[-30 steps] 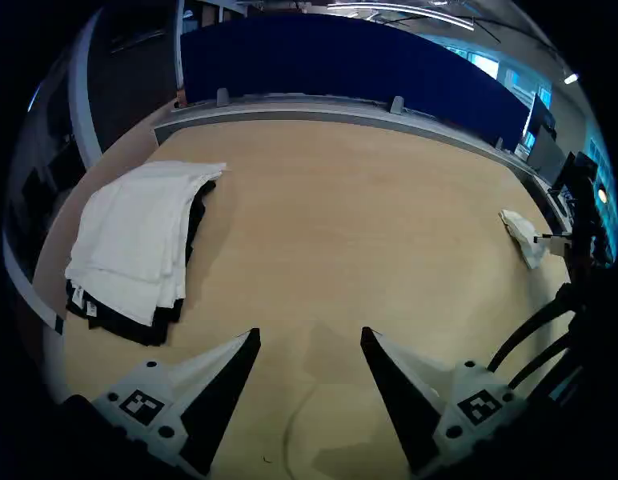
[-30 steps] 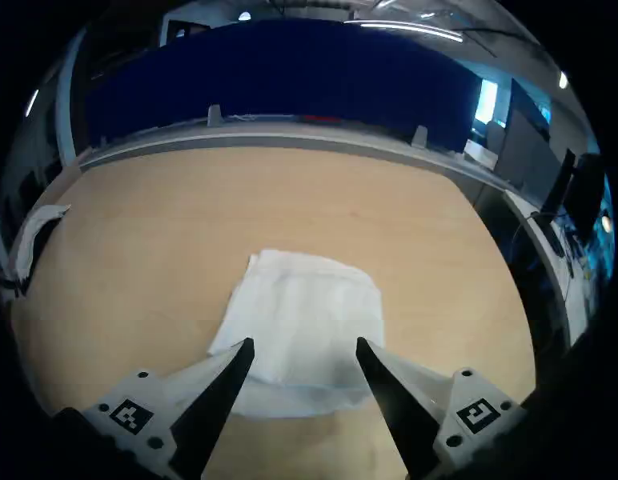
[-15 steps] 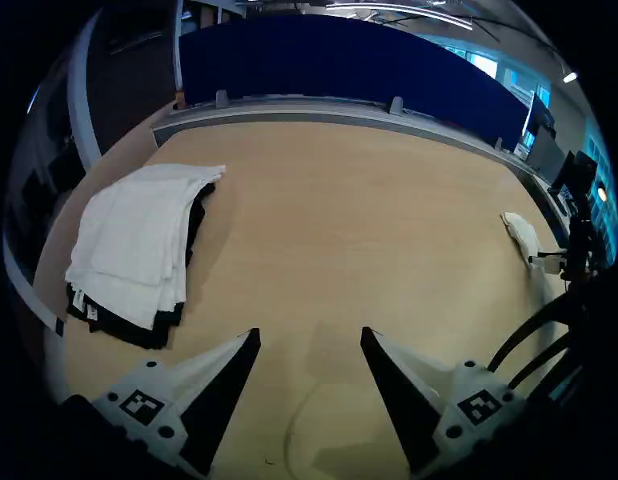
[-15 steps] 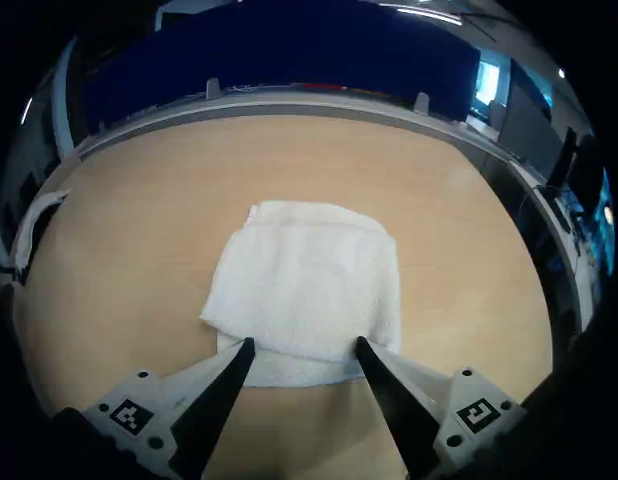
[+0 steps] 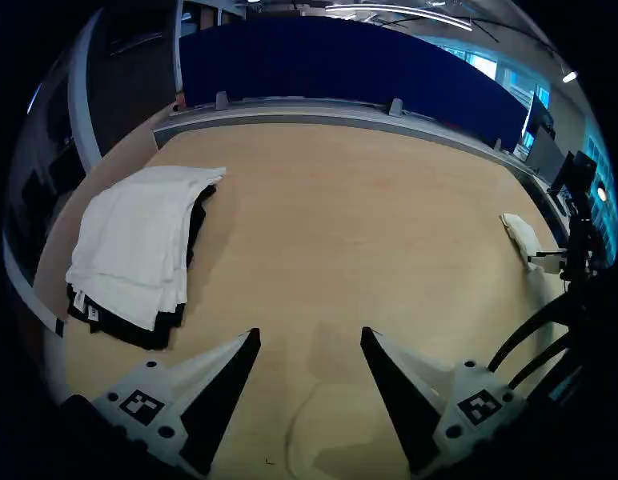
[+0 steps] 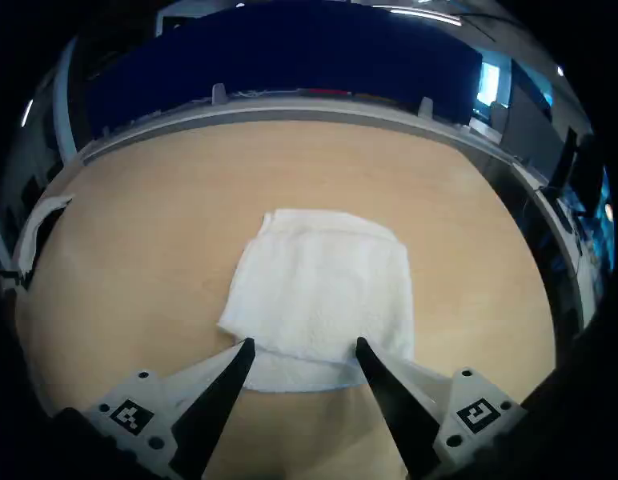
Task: Fold towel
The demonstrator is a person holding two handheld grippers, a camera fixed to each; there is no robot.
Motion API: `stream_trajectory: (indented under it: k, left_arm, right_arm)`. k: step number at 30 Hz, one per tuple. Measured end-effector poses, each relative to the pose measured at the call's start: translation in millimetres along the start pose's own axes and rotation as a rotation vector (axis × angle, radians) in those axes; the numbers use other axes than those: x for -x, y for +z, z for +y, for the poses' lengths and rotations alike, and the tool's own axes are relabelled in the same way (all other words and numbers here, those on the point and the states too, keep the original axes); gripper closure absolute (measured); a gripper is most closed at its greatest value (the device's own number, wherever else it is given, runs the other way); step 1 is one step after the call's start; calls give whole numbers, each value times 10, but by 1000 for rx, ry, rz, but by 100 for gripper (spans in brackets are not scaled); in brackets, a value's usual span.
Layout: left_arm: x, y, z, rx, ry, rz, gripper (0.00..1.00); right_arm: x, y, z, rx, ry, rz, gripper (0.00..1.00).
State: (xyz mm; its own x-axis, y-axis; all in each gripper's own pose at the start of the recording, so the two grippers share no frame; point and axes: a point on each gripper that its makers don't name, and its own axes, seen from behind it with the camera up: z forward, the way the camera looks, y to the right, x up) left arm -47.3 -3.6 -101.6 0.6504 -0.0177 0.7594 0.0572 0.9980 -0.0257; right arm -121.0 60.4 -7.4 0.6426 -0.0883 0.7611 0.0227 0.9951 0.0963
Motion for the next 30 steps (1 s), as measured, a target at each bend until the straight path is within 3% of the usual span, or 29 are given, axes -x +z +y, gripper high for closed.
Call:
stream_trajectory:
  k: [6,15,30]
  left_arm:
    - [-10,-30,-18,-2,2,4,7]
    - [-24,-12,-17,-2,2,5,7]
    - [-20,2,-1,0,3,6,7]
  right_arm:
    - [19,24,-19,8,-17,1,1]
    - [-105,-59,-23,8,7,45,2]
    - [-79,-92,-48,3,2,42,2]
